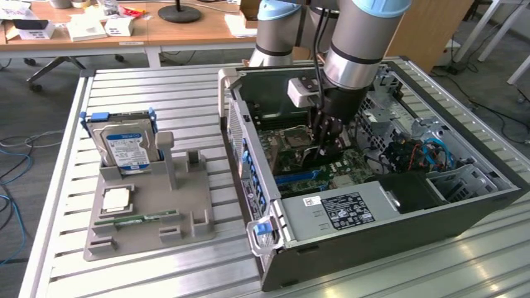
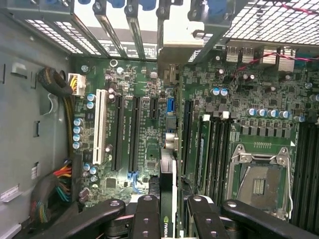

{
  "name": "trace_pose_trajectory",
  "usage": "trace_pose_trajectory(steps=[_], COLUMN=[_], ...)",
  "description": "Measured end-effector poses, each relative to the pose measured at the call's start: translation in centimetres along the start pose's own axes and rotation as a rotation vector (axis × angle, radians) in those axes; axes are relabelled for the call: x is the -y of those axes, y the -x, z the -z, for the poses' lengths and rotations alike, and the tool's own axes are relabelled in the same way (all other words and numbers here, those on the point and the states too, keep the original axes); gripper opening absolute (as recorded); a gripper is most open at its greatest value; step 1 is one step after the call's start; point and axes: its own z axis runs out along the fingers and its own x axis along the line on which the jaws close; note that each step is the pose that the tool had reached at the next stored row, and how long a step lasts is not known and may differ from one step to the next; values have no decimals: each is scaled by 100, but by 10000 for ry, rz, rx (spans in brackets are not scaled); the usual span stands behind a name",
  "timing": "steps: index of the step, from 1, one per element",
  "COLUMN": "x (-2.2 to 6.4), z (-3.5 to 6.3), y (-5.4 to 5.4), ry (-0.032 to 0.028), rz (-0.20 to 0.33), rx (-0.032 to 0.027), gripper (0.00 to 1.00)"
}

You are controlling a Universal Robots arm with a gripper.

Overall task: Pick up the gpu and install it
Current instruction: 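Insert the gpu into the slot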

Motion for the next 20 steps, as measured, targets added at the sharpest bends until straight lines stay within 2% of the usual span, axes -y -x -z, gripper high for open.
trace_pose_trajectory(steps=[20], x=[-47], z=[-28], y=[-1], ry=[0], rz=[-1], rx=[-15], gripper=[26])
